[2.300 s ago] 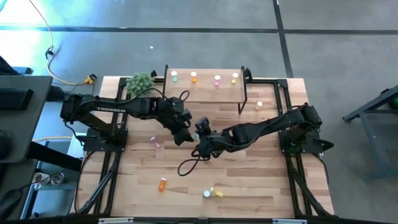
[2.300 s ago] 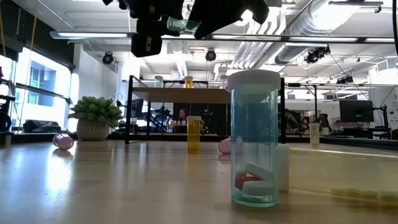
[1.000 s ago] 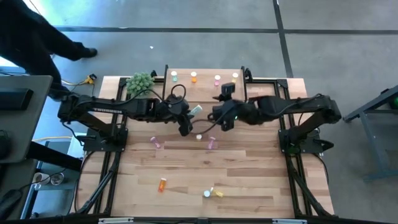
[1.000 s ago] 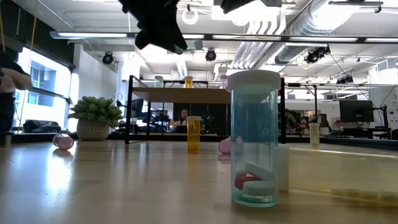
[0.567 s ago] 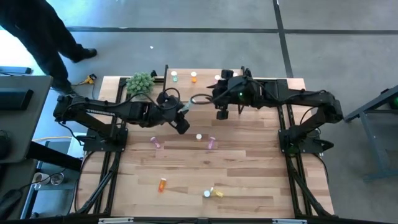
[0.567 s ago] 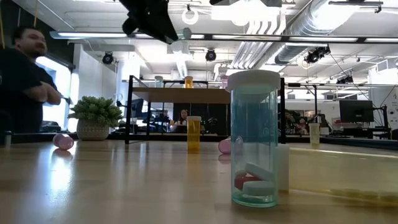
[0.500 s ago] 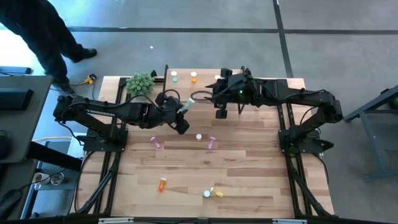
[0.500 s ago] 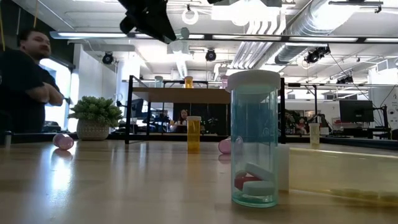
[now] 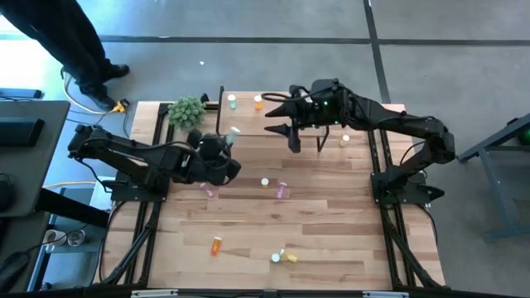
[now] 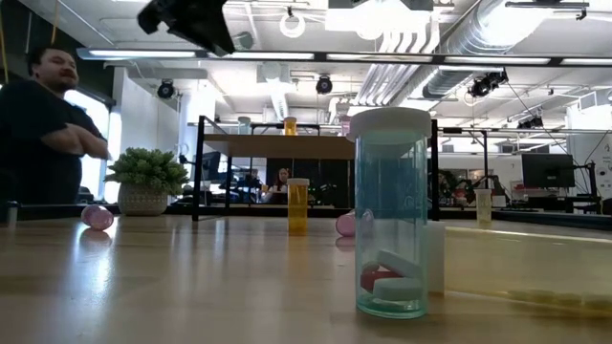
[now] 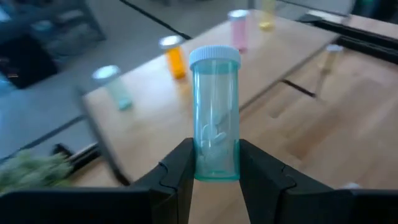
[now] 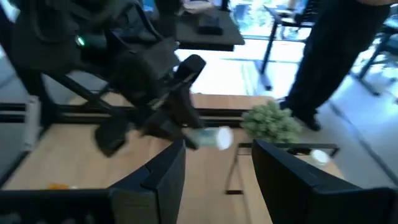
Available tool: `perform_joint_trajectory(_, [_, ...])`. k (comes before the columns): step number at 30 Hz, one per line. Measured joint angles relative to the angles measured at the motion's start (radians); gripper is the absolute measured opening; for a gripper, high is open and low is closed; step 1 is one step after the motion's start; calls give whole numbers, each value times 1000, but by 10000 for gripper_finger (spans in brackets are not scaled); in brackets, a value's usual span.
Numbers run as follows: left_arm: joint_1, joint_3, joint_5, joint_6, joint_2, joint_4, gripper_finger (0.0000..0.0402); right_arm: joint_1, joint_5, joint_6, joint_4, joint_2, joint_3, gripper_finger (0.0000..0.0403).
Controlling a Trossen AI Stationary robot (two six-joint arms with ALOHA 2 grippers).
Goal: Pick and place medicine bottles onto shelf by color
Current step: Put the top blue pill bottle on the shelf aligned with the blue pill bottle
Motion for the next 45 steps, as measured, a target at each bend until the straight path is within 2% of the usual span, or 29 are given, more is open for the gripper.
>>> perform_joint_trajectory(4, [-42,-1,-131,-119,0,-87,99,-1,-22,5,11,0,0,177])
perform_joint_trajectory(9, [-86,-65,-276,-222,0,-81,99,-1,-22,1,17,0,0,177])
perform_joint_trajectory(14, [-113,-121,-378,-300,-2,-62,99,-6,-26,-4,37,7,0,177])
perform_joint_trajectory(20, [-134,-146,-470,-330,-1,-59,99,-5,-109,-66,55,28,0,177])
perform_joint_trajectory(28, [-133,-146,-564,-334,-1,-6,99,-5,-166,-109,144,79,0,177])
perform_joint_trajectory(39, [-118,-146,-565,-221,-1,112,99,-5,-165,-54,268,130,0,177])
perform_joint_trajectory(45, [-129,-146,-564,-124,-1,184,99,-7,-161,-84,223,140,0,177])
